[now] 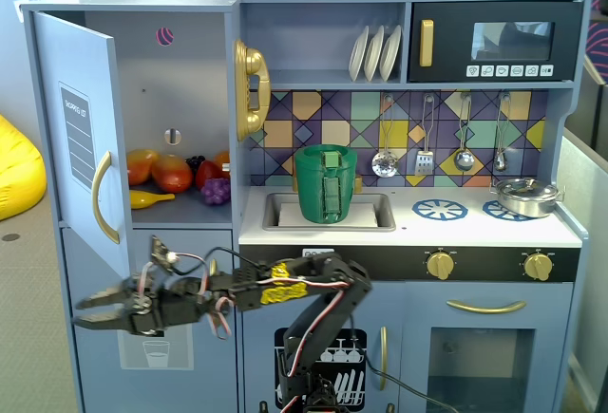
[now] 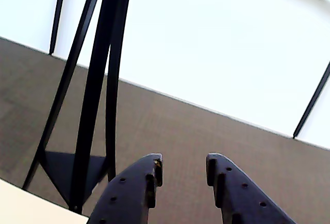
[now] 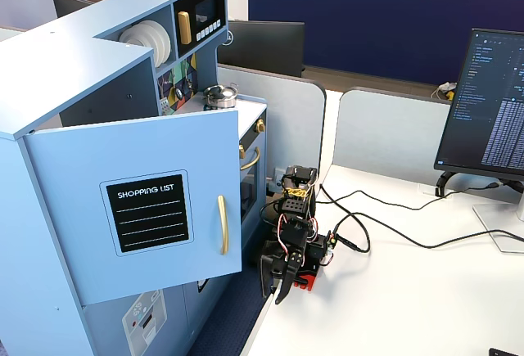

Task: Close the left cabinet door

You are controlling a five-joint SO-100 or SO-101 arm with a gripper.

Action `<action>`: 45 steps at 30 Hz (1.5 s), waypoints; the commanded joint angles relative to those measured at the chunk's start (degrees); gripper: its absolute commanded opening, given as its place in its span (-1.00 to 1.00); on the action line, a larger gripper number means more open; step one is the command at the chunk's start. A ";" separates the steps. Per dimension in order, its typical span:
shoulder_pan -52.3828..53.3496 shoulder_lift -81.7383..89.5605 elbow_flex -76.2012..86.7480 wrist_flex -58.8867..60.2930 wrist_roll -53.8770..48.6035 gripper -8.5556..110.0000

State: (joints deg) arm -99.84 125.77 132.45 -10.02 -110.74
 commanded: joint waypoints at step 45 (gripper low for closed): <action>45.97 -12.22 -18.54 -7.47 -2.20 -0.86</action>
State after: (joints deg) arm -58.45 111.18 117.77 -15.73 -113.73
